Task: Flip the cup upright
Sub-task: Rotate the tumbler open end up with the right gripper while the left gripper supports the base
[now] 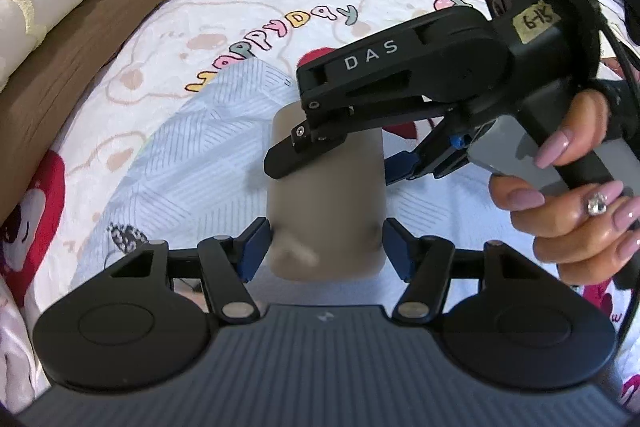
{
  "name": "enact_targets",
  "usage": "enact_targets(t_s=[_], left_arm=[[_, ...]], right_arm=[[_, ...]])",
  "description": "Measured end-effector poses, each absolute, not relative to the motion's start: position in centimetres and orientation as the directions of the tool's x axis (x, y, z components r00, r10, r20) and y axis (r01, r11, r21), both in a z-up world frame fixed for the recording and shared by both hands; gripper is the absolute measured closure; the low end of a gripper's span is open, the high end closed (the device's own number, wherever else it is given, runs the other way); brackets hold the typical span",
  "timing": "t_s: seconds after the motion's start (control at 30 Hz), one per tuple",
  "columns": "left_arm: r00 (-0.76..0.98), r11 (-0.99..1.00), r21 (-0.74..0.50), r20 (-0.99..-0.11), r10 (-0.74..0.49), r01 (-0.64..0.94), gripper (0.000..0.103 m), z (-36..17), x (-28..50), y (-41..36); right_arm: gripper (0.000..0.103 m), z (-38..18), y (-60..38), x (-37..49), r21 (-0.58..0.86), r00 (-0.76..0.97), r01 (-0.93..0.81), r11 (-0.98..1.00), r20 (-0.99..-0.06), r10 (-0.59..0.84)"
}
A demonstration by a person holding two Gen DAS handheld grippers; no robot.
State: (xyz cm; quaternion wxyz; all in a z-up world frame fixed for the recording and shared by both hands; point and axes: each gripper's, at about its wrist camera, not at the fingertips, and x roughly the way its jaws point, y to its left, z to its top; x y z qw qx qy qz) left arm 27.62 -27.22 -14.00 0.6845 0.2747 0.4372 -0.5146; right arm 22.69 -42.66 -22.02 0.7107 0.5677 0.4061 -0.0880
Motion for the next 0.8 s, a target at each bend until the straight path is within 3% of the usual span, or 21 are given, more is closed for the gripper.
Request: enact_targets(t_s=[0.8], left_arm=[[0.158, 0.494, -0.107, -0.871, -0.464, 0.863, 0.046, -12.4, 18.4, -16.8]], right_arm=[[0.021, -22.8, -36.0, 15.6, 0.779, 0.569, 0.527, 0.340, -0.620, 0.540]])
